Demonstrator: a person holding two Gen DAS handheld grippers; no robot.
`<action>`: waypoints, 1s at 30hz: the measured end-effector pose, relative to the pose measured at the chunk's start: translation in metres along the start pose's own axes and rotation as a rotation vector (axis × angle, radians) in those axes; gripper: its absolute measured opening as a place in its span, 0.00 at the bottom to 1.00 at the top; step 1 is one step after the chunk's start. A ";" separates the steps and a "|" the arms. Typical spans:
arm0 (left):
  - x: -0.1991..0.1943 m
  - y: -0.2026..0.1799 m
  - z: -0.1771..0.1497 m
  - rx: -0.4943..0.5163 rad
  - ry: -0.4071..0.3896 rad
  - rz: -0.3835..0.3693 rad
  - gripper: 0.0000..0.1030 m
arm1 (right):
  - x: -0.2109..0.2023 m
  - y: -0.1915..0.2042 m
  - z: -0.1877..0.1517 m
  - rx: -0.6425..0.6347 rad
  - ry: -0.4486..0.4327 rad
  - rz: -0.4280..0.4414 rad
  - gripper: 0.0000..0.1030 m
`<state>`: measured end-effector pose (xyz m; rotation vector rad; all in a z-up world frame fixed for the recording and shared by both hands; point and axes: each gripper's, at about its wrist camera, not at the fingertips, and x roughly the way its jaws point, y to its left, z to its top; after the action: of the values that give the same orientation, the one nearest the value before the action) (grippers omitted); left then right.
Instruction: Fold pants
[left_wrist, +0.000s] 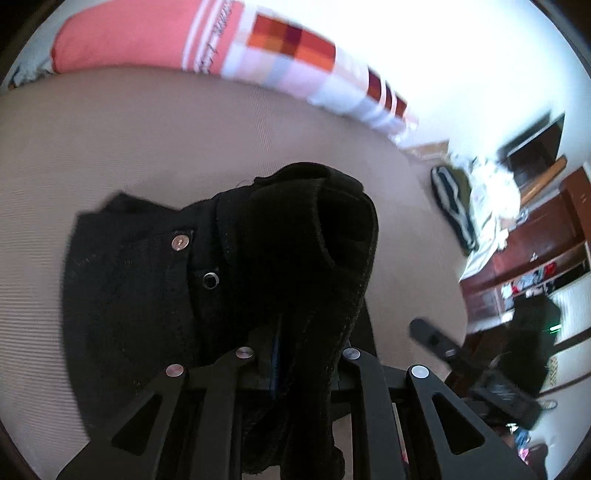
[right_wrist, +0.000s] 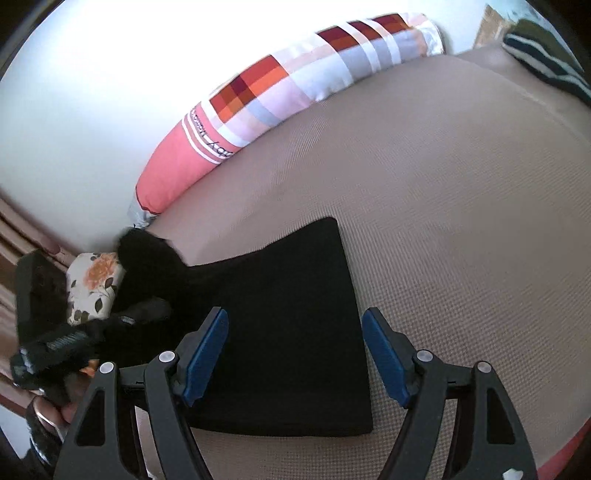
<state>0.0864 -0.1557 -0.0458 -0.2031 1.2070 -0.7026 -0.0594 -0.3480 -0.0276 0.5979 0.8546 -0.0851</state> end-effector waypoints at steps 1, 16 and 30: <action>0.010 -0.003 -0.003 0.012 0.007 0.024 0.15 | -0.002 0.000 0.000 -0.006 -0.007 -0.004 0.71; -0.014 -0.030 -0.025 0.197 -0.057 -0.043 0.69 | 0.002 -0.006 0.002 0.009 0.021 0.062 0.71; -0.066 0.098 -0.044 -0.018 -0.128 0.275 0.70 | 0.067 -0.006 0.002 -0.006 0.279 0.202 0.70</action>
<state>0.0730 -0.0310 -0.0596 -0.0931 1.0933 -0.4326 -0.0157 -0.3433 -0.0786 0.6977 1.0587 0.1884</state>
